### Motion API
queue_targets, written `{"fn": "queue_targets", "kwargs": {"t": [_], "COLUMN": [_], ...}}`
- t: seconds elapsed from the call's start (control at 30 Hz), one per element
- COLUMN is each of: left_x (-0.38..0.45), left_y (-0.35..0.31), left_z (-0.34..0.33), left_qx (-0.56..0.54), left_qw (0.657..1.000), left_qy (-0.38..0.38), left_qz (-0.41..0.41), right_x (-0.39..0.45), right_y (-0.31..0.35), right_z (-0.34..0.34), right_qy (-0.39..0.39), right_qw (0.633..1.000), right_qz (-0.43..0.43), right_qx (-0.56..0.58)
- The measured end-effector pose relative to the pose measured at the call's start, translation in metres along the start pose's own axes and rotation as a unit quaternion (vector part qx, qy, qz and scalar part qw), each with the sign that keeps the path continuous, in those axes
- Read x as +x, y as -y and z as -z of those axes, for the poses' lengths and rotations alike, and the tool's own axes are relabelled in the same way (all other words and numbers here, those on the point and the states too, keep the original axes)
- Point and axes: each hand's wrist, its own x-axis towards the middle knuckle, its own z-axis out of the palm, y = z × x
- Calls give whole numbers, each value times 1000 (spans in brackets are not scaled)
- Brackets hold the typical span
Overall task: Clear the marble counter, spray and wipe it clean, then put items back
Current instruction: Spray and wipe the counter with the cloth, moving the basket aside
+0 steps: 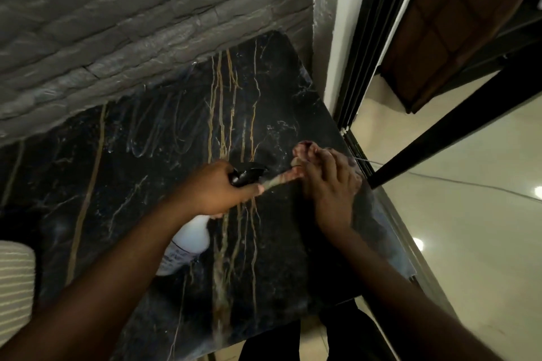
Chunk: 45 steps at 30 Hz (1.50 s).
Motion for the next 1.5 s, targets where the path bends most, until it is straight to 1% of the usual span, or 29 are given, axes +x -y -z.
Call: {"fn": "queue_targets", "kwargs": {"t": [0.03,0.07,0.13,0.17,0.23,0.27,0.3,0.33,0.37,0.4,0.43,0.47,0.5,0.53,0.57,0.63,0.7,0.8,0.9,1.0,1.03,1.13,1.17,1.23,1.3,1.4,1.43,1.47,1.5], "left_x": [-4,-6,-14,-20,-29,-30,-32,-29,-21,-7,10,29,43,56,66,74,80,89,101,106,108,115,115,117,118,122,122,124,125], "left_y": [3,8,17,20,29,44,58,70,78,81,77,73,67,63,54,54,58,61,65,66,65,64,63,63,64,64,62,64,65], "left_z": [0,0,4,12,46,72,97,119,132,136,131,120,108,99,96,99,99,90,91,95,99,111,114,116,119,125,127,127,128], "left_qx": [-72,-124,-147,-154,-230,-299,-374,-419,-421,-358,-221,-46,89,169,201,221,215,191,136,164,168,138,138,175,182,116,108,108,113], "left_qw": [997,990,986,987,973,952,920,895,894,922,968,996,994,984,978,974,976,980,988,986,985,989,988,984,983,989,990,991,992], "left_qy": [33,64,74,55,-15,-60,-103,-128,-126,-121,-104,-77,-65,-61,-55,-42,-26,-40,-66,-21,-16,-63,-65,-39,-30,-83,-84,-72,-53], "left_qz": [0,2,-4,-6,-9,-32,-60,-78,-86,-79,-56,-26,-11,-7,-9,-27,-33,-46,-31,-39,-29,1,9,9,20,30,29,27,34], "right_x": [1,-4,-25,-32,-33,-30,-28,-26,-25,-25,-23,-18,-13,-6,5,23,35,49,54,53,53,57,60,71,94,139,148,153,150], "right_y": [15,27,37,35,29,28,31,34,37,41,45,49,54,60,65,74,86,94,95,94,94,91,89,82,75,89,102,115,125], "right_z": [-6,-12,-22,-23,-21,-21,-22,-21,-22,-23,-26,-28,-30,-34,-37,-42,-47,-55,-59,-59,-58,-58,-59,-57,-57,-59,-64,-70,-77], "right_qy": [7,16,47,55,58,59,60,59,55,50,41,32,31,38,40,26,13,-5,-13,-20,-19,-15,-12,-1,-4,-23,-26,-24,-10], "right_qw": [1000,999,989,984,979,980,981,983,984,985,985,986,985,984,985,987,989,988,986,985,985,983,982,979,985,997,997,995,989], "right_qz": [15,50,138,172,194,190,183,174,168,167,165,163,168,172,167,154,142,144,154,158,160,178,187,201,170,76,73,100,147], "right_qx": [9,12,9,7,8,1,-3,-1,1,3,3,-4,-14,-21,-26,-38,-35,-48,-62,-61,-58,-43,-36,-27,-21,19,18,15,10]}}
